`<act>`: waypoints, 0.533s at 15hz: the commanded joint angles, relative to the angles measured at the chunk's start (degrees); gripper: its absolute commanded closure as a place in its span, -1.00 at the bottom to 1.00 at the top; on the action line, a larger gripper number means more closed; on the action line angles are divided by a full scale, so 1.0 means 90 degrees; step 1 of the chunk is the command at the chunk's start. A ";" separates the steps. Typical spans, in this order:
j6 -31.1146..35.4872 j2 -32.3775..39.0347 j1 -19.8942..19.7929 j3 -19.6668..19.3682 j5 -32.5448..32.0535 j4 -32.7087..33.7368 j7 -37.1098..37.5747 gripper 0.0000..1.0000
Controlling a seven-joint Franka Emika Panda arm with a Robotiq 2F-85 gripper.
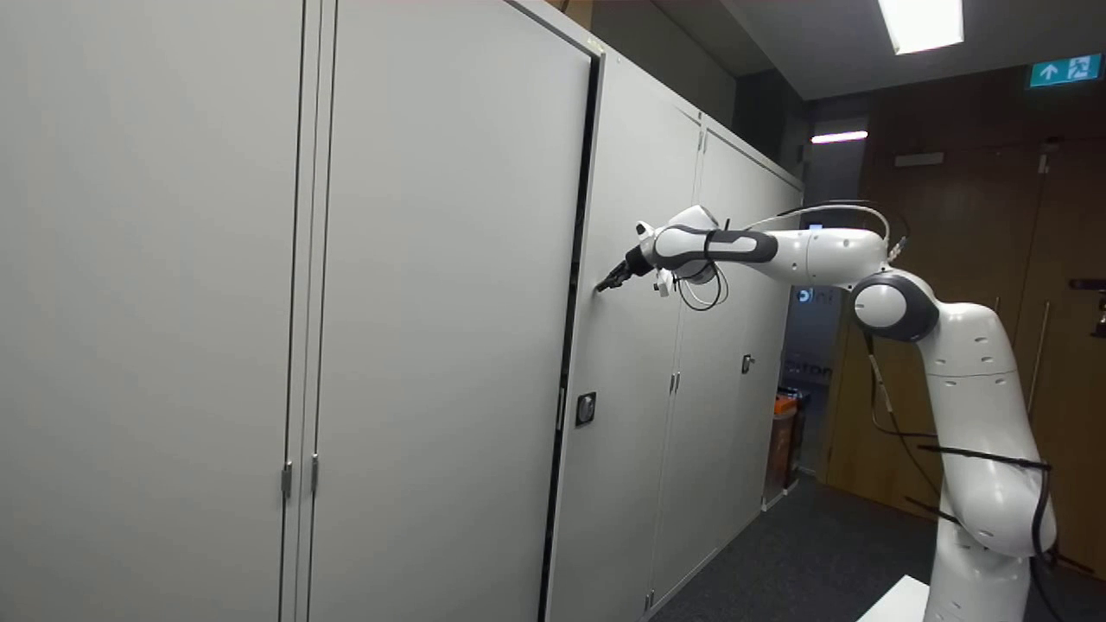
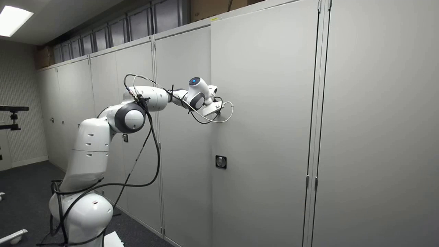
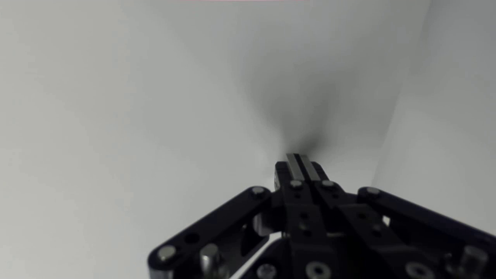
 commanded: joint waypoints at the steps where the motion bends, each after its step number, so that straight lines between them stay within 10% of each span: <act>1: -0.0360 0.0352 -0.0141 0.0061 -0.0082 0.0639 0.0121 1.00; 8: -0.0737 0.0725 -0.0145 0.0007 -0.0085 0.1216 0.0132 1.00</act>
